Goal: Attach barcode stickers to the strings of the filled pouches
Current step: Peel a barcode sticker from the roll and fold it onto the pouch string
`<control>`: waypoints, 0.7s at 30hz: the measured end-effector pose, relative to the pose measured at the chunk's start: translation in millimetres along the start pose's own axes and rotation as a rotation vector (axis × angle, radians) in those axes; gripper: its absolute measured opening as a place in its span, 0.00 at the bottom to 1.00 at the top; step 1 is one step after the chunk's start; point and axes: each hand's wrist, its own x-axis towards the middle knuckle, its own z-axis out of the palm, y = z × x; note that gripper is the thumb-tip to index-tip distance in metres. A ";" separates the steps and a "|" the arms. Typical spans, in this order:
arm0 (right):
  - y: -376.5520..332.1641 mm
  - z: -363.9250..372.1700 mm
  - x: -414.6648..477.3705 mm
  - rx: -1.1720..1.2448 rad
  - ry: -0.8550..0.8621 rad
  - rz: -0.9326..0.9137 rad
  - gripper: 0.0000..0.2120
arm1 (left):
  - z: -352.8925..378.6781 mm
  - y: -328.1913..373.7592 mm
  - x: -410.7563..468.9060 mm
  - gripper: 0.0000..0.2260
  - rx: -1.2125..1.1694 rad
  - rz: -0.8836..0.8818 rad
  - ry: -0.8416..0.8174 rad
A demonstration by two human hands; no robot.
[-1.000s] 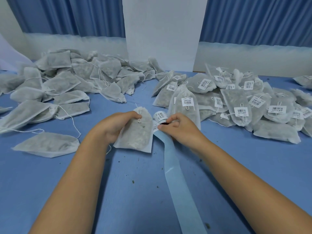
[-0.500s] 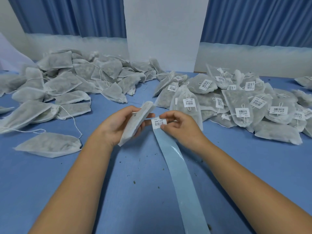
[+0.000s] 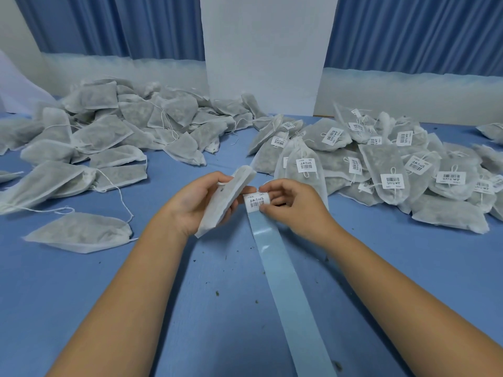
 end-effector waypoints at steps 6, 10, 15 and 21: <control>0.7 -0.8 1.0 -0.043 0.049 -0.021 0.09 | -1.3 0.8 -0.7 0.20 -0.001 -0.012 -0.030; 4.6 0.6 1.0 -0.130 0.108 -0.063 0.10 | -1.0 0.6 -0.1 0.19 0.013 -0.021 -0.031; 5.3 1.3 -0.3 -0.300 0.191 -0.187 0.08 | 4.1 -0.3 -1.4 0.23 0.001 0.007 0.002; 4.3 1.2 -2.3 -0.347 0.205 -0.243 0.06 | 10.4 0.4 -4.2 0.24 0.004 0.032 0.012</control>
